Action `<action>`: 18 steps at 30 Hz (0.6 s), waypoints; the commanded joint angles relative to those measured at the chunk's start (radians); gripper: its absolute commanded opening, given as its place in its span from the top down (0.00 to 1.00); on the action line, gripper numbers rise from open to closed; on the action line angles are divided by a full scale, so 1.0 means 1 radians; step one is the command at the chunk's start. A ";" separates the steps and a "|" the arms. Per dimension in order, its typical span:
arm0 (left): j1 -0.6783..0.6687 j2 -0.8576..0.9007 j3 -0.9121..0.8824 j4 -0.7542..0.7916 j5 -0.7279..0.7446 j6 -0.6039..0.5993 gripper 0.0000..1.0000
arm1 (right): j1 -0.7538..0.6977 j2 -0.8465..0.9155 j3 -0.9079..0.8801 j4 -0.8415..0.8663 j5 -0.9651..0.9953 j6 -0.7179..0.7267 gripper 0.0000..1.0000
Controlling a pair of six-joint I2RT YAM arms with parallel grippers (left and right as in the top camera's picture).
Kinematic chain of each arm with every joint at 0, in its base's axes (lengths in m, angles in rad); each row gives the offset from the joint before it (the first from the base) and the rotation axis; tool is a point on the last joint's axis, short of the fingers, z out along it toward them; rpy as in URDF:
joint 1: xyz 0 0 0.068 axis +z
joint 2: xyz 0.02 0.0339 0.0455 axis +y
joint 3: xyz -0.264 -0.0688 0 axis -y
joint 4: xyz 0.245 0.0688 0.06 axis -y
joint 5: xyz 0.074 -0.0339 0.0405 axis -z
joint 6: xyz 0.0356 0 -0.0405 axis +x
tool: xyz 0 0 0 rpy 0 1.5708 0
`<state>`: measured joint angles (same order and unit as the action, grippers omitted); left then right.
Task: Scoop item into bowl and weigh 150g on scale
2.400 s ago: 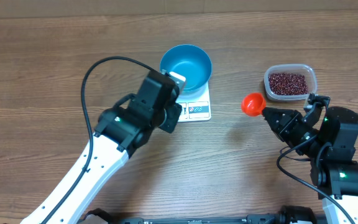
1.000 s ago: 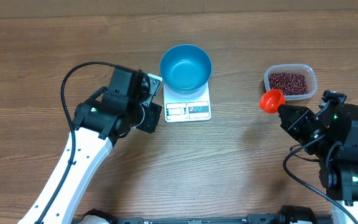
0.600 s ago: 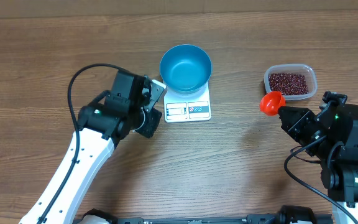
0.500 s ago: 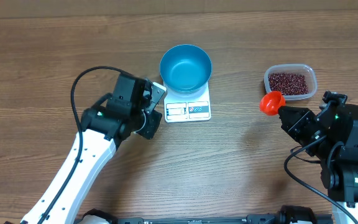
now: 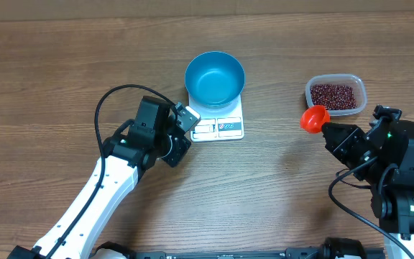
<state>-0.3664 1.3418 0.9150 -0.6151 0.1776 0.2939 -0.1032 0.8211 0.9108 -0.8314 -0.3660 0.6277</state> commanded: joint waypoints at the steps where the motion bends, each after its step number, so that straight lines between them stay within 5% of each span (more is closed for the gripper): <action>1: 0.000 -0.001 -0.011 0.031 0.021 0.044 0.96 | -0.004 -0.007 0.035 0.008 0.007 -0.008 0.96; 18: 0.000 0.109 -0.011 0.145 0.026 0.059 0.96 | -0.004 -0.006 0.035 0.010 0.010 -0.008 0.96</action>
<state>-0.3664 1.4376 0.9146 -0.4870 0.1844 0.3260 -0.1032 0.8211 0.9108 -0.8299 -0.3656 0.6277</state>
